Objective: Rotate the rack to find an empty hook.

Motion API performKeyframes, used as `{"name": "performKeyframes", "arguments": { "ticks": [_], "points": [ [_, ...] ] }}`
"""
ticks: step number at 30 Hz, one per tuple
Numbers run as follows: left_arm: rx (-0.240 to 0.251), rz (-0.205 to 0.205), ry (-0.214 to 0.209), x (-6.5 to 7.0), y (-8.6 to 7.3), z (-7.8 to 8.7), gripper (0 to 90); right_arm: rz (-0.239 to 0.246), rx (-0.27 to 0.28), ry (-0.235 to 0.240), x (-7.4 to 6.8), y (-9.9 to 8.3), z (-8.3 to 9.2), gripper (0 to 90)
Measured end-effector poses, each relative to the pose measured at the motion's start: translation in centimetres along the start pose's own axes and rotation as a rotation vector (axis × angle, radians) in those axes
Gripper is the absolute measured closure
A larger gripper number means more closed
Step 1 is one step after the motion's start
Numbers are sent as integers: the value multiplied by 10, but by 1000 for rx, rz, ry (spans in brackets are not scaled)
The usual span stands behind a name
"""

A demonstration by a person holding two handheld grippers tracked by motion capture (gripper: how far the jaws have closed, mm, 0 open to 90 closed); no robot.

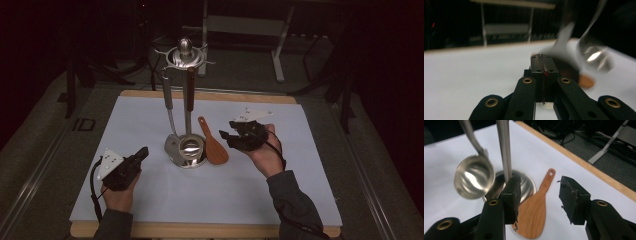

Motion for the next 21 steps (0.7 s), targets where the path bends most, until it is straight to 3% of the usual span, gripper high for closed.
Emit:
{"name": "performKeyframes", "arguments": {
  "ticks": [6, 10, 21],
  "points": [
    [163, -32, -40, 23, 66, 2, 900, -4, -32, 15, -5, -19, -7, 506],
    [244, -59, -56, 32, 105, -2, 900, -13, -43, 20, -6, -29, -11, 503],
    [374, -106, -62, 46, 185, -25, 900, -44, -56, 21, -2, -44, -11, 502]
  ]
}}
Point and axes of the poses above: each handheld gripper's, and its own axes: z roughly backward along the jaws, y roughly out of its top, x roughly to its right, the point moved 9 cm from there along -z, roughly forward along the jaws, and after that the axes turned 8 degrees about x, right-handed, at the moved point
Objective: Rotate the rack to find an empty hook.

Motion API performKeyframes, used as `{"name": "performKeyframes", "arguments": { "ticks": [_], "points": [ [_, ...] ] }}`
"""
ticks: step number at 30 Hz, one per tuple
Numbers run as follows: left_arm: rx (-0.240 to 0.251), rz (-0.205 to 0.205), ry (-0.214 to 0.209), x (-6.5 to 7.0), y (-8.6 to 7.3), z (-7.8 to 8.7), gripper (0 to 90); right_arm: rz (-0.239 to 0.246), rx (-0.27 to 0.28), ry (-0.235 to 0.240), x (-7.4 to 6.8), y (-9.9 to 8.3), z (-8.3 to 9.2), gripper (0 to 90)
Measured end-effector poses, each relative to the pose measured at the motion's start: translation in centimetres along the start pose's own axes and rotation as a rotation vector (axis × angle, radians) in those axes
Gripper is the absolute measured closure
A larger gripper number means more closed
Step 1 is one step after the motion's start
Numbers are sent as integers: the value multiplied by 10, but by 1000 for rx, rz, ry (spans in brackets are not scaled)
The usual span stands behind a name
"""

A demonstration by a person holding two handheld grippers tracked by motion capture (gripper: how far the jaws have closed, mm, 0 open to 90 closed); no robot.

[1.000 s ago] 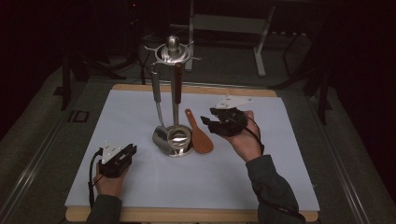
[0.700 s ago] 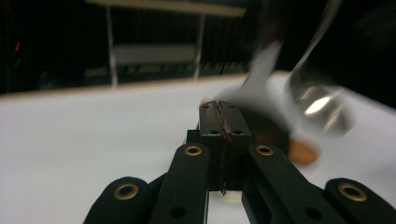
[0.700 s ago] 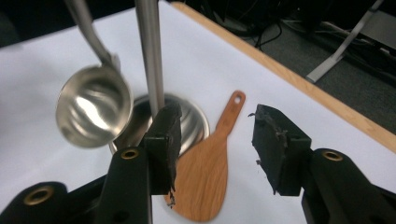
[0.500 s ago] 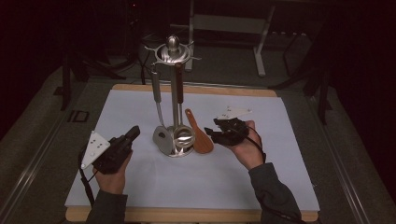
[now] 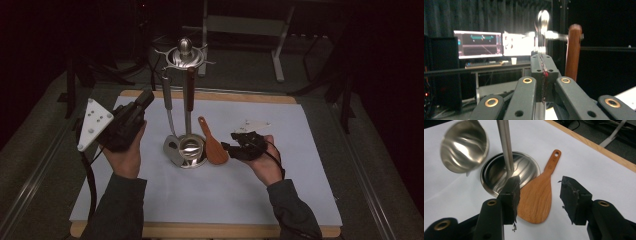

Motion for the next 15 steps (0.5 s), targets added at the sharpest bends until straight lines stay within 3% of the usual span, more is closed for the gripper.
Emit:
{"name": "performKeyframes", "arguments": {
  "ticks": [7, 15],
  "points": [
    [21, -37, -12, 7, 22, -22, 900, -18, -9, -2, 3, -9, 0, 502],
    [-7, -58, -27, 12, 23, -35, 900, -30, -11, -8, 8, -13, 3, 502]
  ]
}}
Point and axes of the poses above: each handheld gripper's, and its own axes: z roughly backward along the jaws, y roughly out of its top, x roughly to its right, the point moved 9 cm from there along -z, roughly forward along the jaws, and after that the axes turned 8 degrees about x, right-handed, at the moved point
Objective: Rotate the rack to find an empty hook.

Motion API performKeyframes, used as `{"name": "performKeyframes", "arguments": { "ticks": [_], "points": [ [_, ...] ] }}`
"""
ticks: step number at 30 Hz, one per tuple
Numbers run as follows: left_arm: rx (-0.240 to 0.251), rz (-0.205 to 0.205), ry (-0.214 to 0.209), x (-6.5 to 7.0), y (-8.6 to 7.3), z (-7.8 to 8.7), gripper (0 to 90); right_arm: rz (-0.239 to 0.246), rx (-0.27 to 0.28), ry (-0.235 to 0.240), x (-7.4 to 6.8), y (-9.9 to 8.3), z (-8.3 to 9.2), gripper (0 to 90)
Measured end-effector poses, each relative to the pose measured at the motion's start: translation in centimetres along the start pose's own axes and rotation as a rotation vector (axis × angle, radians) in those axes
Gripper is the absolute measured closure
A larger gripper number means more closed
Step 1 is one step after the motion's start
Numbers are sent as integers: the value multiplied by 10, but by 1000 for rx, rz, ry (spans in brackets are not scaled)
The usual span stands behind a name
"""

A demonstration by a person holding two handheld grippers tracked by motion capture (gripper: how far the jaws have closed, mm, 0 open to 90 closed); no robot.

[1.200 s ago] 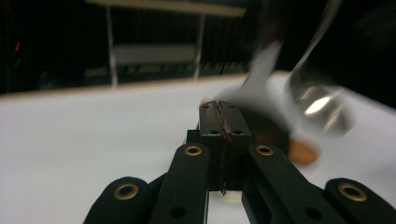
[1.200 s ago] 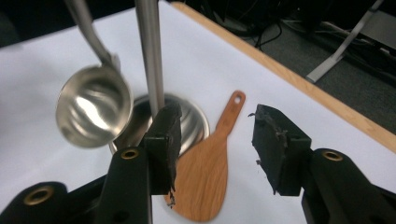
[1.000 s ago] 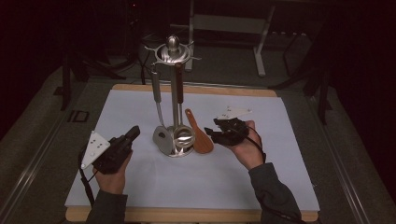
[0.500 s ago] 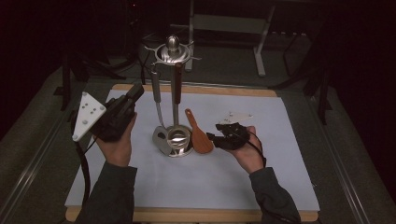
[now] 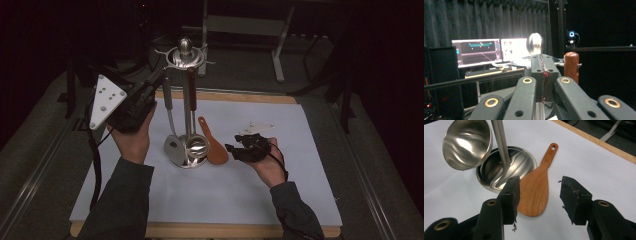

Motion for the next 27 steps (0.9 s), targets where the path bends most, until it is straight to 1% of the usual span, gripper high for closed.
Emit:
{"name": "performKeyframes", "arguments": {
  "ticks": [1, 3, 6, 8, 11, 16, 19, 27],
  "points": [
    [-4, 1, -6, 1, -1, -1, 900, -2, -2, -1, 1, -1, 0, 502],
    [-11, -7, 6, 0, -1, -3, 900, -6, -4, -2, 1, -1, 0, 502],
    [-19, 4, 17, -3, -2, -4, 900, -5, -5, -2, 2, -3, 0, 502],
    [-22, 15, 16, -4, -3, -5, 900, -8, -8, -2, 2, -4, 0, 502],
    [-29, -3, 21, -3, -4, -5, 900, -10, -5, -2, 3, -4, -1, 502],
    [-31, -4, 18, -3, -5, -6, 900, -14, -7, -2, 3, -5, -1, 502],
    [-32, -18, 22, -3, -4, -6, 900, -12, -4, 1, 2, -5, -2, 502],
    [-32, -27, 28, -4, -4, -7, 900, -23, -7, 0, 2, -8, -2, 502]
  ]
}}
Point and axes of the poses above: each handheld gripper's, and its own axes: z roughly backward along the jaws, y roughly out of its top, x roughly to its right, the point moved 9 cm from there along -z, roughly forward along the jaws, and after that the axes turned 8 degrees about x, right-handed, at the moved point
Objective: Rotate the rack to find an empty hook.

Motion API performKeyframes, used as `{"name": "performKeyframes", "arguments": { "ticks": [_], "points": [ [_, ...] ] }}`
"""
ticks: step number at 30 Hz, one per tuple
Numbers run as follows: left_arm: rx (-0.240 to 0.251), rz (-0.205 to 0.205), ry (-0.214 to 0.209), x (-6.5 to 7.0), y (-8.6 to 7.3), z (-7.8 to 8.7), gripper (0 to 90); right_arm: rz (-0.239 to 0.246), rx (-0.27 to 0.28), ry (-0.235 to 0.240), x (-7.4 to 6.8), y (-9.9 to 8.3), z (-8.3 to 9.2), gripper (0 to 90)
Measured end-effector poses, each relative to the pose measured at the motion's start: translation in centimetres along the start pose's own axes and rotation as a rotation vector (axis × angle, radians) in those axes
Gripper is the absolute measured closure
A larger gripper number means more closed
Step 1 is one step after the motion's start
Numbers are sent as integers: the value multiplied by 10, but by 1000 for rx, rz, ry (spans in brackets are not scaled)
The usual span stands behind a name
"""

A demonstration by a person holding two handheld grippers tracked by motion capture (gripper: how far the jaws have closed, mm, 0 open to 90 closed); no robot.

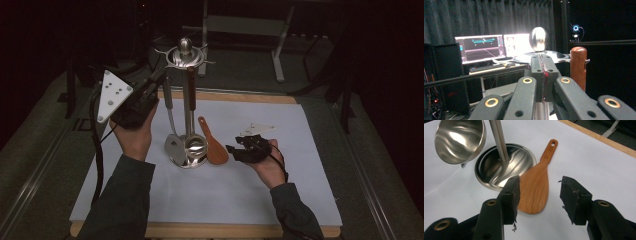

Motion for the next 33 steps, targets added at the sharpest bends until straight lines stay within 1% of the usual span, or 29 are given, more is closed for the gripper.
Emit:
{"name": "performKeyframes", "arguments": {
  "ticks": [16, 21, 26, 33],
  "points": [
    [-15, 4, 39, -11, -2, -3, 900, -10, -2, -4, 3, -4, 0, 502],
    [-23, -2, 52, -16, -2, -5, 900, -11, -4, -4, 4, -5, 0, 502],
    [-26, 9, 64, -20, -3, -7, 900, -14, -4, -5, 5, -6, 0, 502],
    [-39, 13, 76, -26, -4, -11, 900, -16, -6, -6, 6, -7, 0, 502]
  ]
}}
Point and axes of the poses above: each handheld gripper's, and its own axes: z roughly backward along the jaws, y roughly out of its top, x roughly to its right, the point moved 9 cm from there along -z, roughly forward along the jaws, and after that the axes turned 8 degrees about x, right-handed, at the moved point
